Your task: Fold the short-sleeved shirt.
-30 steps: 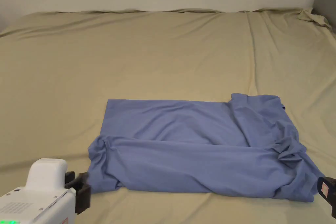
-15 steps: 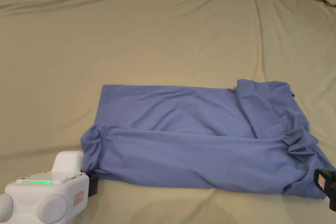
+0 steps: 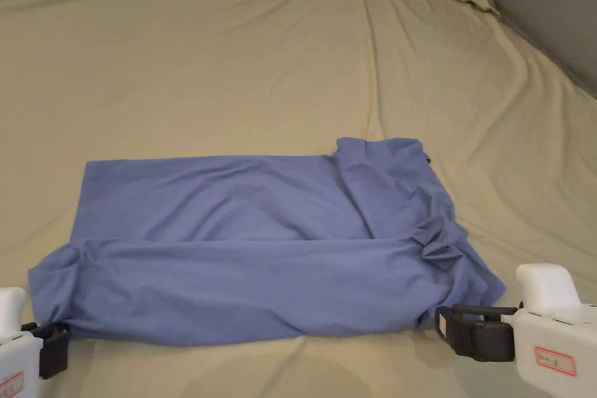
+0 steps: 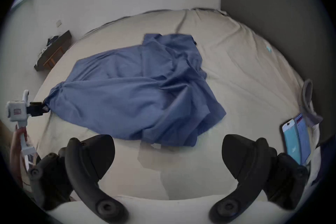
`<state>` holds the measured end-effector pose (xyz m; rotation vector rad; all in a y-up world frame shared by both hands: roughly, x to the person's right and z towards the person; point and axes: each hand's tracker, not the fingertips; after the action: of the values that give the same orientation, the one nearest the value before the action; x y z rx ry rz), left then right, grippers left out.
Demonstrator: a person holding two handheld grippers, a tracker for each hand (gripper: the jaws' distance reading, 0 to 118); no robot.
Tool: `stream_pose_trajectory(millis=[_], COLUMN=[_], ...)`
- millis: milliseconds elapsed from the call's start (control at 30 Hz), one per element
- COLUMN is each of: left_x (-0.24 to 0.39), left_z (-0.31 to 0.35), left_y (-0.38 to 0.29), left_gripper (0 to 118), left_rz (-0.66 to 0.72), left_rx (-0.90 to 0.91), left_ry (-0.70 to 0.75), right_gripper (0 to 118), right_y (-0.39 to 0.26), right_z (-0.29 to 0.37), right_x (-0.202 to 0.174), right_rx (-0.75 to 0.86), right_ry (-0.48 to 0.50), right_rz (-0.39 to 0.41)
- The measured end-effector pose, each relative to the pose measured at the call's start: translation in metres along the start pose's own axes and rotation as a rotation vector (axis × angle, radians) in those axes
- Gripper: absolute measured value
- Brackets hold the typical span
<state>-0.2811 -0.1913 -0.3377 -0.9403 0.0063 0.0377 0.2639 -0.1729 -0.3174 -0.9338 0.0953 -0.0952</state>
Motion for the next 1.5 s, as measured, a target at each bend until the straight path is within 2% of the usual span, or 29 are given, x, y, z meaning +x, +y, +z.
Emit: stream_pose_trajectory(millis=[100,133,167,200,233,267,300,333,367,433,533,633,800,933,1033,1133,1300,1333,1367,1400,1433,1500], left_x=[0.002,0.003,0.003,0.001,0.001,0.001,0.0,-0.004,-0.005,-0.007,-0.013,-0.007,-0.002,-0.005,0.0,0.001,-0.001,-0.003,-0.005,-0.008,-0.009,-0.009], left_z=[0.0,-0.002,-0.003,-0.006,-0.007,-0.007,-0.007,-0.007,-0.004,0.002,0.015,0.036,0.07,0.086,0.077,0.057,0.046,0.045,0.044,0.045,0.047,0.063], left_y=[0.005,0.005,0.006,0.006,0.006,0.006,0.005,0.005,0.004,0.005,0.008,0.011,0.003,-0.019,-0.042,-0.06,-0.067,-0.067,-0.066,-0.065,-0.066,-0.069], left_gripper=[5,5,5,5,5,5,5,5,5,5,5,5,5,5,5,5,5,19,45,75,82,82], left_rz=[0.001,-0.002,-0.004,-0.004,-0.001,0.001,0.007,0.009,0.01,0.019,0.027,-0.009,-0.059,-0.084,-0.117,-0.098,-0.037,-0.008,0.027,0.06,0.053,0.039], left_rx=[0.003,-0.001,-0.003,-0.008,-0.012,-0.012,-0.014,-0.014,-0.011,0.004,0.032,0.053,0.077,0.037,-0.042,-0.103,-0.132,-0.134,-0.146,-0.168,-0.172,-0.122], left_ry=[-0.003,-0.002,-0.001,-0.005,-0.009,-0.011,-0.021,-0.022,-0.025,-0.046,-0.07,-0.068,-0.076,-0.076,-0.076,-0.08,-0.091,-0.097,-0.108,-0.098,-0.094,-0.078], right_gripper=[118,111,93,49,12,11,11,11,11,11,11,11,11,11,11,11,11,14,34,76,112,115], right_y=[-0.004,-0.003,0.002,0.005,0.009,0.009,0.002,0.005,0.006,0.018,0.024,0.021,0.009,-0.015,-0.033,-0.048,-0.06,-0.06,-0.058,-0.055,-0.054,-0.057], right_z=[-0.033,-0.042,-0.045,-0.051,-0.054,-0.058,-0.06,-0.059,-0.058,-0.042,-0.023,0.0,0.035,0.051,0.051,0.038,0.021,0.021,0.023,0.024,0.026,0.036], right_x=[0.018,0.021,0.018,0.02,0.019,0.015,0.017,0.012,0.009,-0.004,-0.008,0.003,0.011,0.029,0.025,0.023,0.034,0.034,0.032,0.032,0.032,0.031], right_rx=[-0.033,-0.036,-0.035,-0.04,-0.047,-0.036,0.02,-0.011,-0.016,-0.019,0.016,0.056,0.089,0.068,0.001,-0.041,-0.075,-0.08,-0.083,-0.1,-0.137,-0.127], right_ry=[0.013,0.009,0.036,0.045,0.055,0.053,-0.011,-0.011,-0.022,0.0,0.007,0.048,0.041,0.031,0.025,0.019,0.033,0.044,0.05,0.051,0.049,0.051], right_rz=[-0.068,-0.081,-0.062,-0.072,-0.07,-0.066,-0.136,-0.06,-0.012,0.035,0.063,0.076,0.11,0.109,0.116,0.13,0.091,0.085,0.085,0.068,0.047,0.075])
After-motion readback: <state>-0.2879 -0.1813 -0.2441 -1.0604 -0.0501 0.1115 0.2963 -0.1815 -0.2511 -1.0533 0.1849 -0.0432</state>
